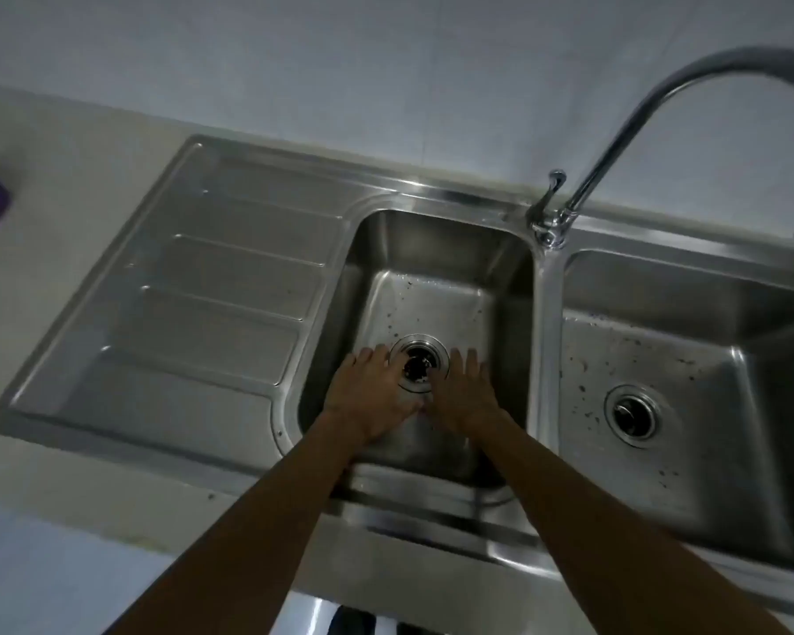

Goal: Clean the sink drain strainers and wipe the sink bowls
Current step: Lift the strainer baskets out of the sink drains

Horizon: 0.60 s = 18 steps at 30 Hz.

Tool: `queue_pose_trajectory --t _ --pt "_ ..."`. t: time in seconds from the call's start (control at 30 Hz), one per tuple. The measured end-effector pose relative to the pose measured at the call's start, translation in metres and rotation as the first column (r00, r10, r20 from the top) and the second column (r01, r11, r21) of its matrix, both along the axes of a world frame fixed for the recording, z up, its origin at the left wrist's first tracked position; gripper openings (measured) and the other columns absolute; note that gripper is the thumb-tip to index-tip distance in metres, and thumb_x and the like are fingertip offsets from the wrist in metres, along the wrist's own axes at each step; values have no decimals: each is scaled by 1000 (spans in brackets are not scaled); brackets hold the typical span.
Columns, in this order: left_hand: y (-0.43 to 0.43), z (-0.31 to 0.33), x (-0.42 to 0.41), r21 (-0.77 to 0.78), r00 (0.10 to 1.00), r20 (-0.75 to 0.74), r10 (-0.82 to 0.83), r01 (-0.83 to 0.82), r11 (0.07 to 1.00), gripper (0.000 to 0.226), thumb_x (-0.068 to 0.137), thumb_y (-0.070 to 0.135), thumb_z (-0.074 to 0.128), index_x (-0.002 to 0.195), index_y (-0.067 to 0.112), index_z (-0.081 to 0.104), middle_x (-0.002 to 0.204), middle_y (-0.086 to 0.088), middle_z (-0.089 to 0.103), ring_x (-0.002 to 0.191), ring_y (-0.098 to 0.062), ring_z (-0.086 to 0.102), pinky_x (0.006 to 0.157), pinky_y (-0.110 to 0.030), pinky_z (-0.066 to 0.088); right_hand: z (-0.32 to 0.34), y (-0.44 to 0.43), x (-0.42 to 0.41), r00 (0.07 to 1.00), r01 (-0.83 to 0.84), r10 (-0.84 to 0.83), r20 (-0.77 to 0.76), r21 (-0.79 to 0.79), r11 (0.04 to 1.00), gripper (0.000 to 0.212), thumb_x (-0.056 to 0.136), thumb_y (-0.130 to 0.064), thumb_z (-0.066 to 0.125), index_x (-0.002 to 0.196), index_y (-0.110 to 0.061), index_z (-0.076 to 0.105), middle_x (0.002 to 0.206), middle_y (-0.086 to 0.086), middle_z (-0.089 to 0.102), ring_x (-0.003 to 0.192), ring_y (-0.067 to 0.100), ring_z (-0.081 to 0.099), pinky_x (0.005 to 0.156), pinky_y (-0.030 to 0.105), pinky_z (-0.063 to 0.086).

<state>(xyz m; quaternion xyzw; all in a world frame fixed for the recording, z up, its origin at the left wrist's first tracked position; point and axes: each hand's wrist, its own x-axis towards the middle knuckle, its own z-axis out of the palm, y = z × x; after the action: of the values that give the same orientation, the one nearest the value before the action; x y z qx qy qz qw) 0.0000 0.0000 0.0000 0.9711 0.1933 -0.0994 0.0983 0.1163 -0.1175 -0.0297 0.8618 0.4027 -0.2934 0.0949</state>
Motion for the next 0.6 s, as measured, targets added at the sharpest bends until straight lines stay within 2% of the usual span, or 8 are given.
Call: queue_pose_trajectory --t 0.1,0.23,0.33,0.4,0.5,0.6 --pt "8 -31 20 -14 997 -53 47 -47 999 85 85 72 57 150 21 39 142 -8 49 128 -28 48 106 -41 37 -25 13 12 996 -39 46 79 -83 996 64 102 -53 43 158 -26 27 167 23 -13 151 49 -17 122 63 -3" --pt "26 -54 33 -24 995 -95 27 -29 999 85 80 76 60 145 23 45 139 -9 49 128 -29 47 106 -44 38 -46 27 22 984 -105 125 129 -150 983 65 101 -58 41 159 -32 26 164 21 -25 149 51 -24 121 66 -5" --pt "39 -61 38 -25 993 -117 -7 4 1000 85 79 78 59 144 24 45 140 -9 48 128 -29 46 106 -45 39 -51 30 26 987 -98 115 115 -145 985 58 97 -63 46 148 -35 46 164 19 -27 148 51 -26 120 69 -7" --pt "44 -64 42 -27 989 -144 -23 20 999 86 81 78 58 145 23 44 142 -10 46 130 -29 45 107 -44 38 -52 30 29 989 -90 103 103 -125 988 56 94 -65 50 140 -35 56 165 17 -26 148 51 -27 119 69 -7" --pt "46 -68 46 -39 985 -167 -41 35 999 84 82 77 58 146 23 44 142 -11 45 130 -30 44 107 -44 38 -51 28 32 991 -81 90 98 -85 993 59 91 -65 54 142 -35 54 168 16 -19 149 52 -23 119 69 -5" --pt "45 -71 50 -76 988 -144 -57 46 996 83 82 72 62 146 23 42 143 -11 44 130 -30 44 107 -44 37 -48 28 30 993 -60 59 99 5 998 56 90 -60 60 138 -32 58 170 10 3 152 51 -9 120 69 -1"
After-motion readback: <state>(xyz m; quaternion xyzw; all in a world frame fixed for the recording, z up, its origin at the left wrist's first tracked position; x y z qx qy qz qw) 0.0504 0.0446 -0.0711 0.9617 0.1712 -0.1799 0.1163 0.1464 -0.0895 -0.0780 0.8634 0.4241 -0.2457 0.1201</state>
